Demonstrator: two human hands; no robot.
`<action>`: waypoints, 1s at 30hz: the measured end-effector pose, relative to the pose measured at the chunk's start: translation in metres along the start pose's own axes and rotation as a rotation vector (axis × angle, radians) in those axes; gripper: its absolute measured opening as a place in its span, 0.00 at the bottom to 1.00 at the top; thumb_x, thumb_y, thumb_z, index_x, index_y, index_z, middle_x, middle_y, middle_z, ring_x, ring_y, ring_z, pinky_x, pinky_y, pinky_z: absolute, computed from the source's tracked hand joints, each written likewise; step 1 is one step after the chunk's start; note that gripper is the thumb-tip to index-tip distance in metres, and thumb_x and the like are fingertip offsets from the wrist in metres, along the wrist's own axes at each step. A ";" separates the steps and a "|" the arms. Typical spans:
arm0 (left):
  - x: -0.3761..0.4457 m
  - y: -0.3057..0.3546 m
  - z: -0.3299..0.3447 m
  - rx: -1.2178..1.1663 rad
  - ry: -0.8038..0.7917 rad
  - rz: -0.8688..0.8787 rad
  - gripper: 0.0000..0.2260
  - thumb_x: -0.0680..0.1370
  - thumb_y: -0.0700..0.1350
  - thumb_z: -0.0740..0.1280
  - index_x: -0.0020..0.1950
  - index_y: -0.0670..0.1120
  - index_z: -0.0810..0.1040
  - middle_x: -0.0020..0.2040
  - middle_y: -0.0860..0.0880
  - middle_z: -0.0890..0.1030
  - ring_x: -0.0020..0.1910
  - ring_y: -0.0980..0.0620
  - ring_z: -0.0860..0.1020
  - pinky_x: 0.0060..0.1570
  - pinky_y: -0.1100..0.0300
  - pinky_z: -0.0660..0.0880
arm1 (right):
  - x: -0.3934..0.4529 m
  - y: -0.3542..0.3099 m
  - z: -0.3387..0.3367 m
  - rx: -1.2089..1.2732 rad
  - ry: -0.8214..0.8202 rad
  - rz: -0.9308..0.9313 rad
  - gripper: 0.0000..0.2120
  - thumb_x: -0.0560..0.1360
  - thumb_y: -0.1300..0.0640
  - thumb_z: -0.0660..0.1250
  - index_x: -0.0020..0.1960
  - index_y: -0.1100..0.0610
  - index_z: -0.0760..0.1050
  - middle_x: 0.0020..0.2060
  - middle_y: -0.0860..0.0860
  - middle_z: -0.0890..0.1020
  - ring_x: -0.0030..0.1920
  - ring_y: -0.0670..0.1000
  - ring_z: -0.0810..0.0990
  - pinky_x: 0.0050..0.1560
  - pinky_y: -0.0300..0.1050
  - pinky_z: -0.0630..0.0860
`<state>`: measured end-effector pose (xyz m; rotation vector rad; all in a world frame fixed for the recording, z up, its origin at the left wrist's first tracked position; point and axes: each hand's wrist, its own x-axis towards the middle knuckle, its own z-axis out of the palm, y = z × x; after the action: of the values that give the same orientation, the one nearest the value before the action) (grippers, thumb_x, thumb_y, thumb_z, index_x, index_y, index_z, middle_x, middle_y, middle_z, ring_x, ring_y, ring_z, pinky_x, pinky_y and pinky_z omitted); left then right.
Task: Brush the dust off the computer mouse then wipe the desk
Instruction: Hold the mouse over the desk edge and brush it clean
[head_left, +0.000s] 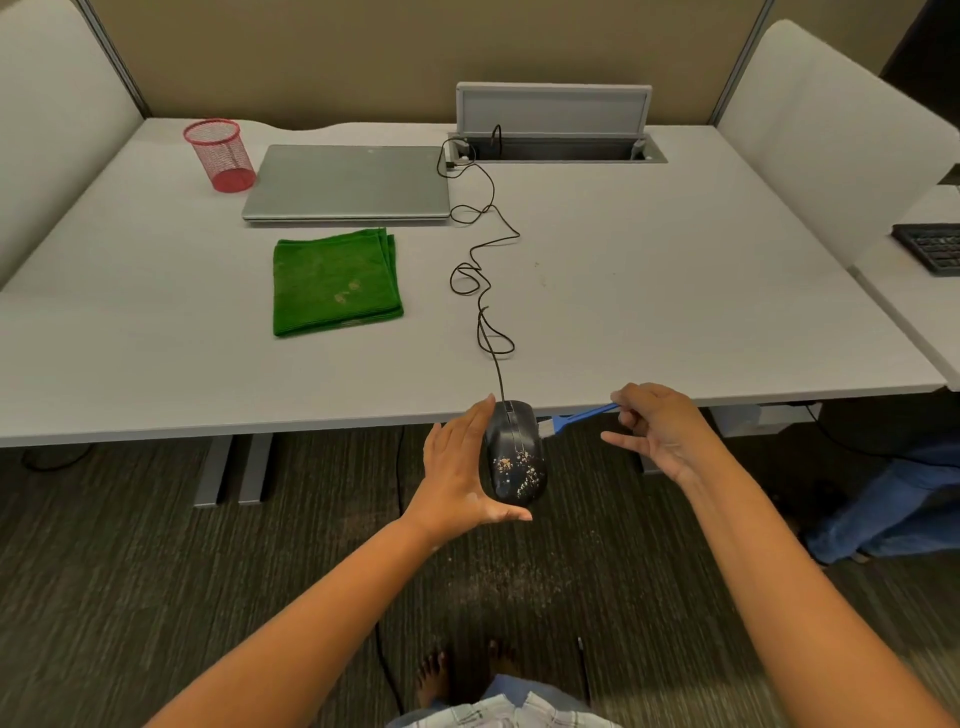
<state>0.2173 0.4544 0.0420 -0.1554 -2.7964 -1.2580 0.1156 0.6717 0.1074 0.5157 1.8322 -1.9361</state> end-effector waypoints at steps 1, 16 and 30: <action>0.000 -0.001 0.000 0.004 -0.001 -0.001 0.56 0.56 0.64 0.76 0.68 0.67 0.37 0.72 0.49 0.58 0.68 0.54 0.55 0.70 0.41 0.48 | 0.000 -0.001 -0.001 0.006 -0.005 -0.007 0.07 0.72 0.62 0.68 0.36 0.58 0.72 0.30 0.52 0.72 0.32 0.45 0.74 0.31 0.43 0.80; -0.001 -0.005 0.006 0.002 -0.010 -0.016 0.56 0.54 0.66 0.75 0.68 0.68 0.37 0.71 0.50 0.60 0.66 0.56 0.56 0.70 0.39 0.50 | -0.005 0.007 -0.011 -0.024 0.004 0.014 0.06 0.72 0.62 0.68 0.38 0.58 0.72 0.31 0.52 0.73 0.34 0.46 0.74 0.36 0.45 0.82; 0.001 -0.005 0.006 0.047 -0.045 -0.017 0.57 0.55 0.65 0.76 0.67 0.69 0.35 0.73 0.50 0.58 0.69 0.53 0.55 0.71 0.42 0.46 | -0.009 0.013 -0.010 -0.001 -0.003 0.030 0.04 0.71 0.62 0.69 0.40 0.58 0.74 0.34 0.52 0.74 0.35 0.46 0.75 0.32 0.43 0.81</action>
<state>0.2153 0.4559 0.0348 -0.1599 -2.8686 -1.2057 0.1298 0.6820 0.1007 0.5371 1.8131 -1.9151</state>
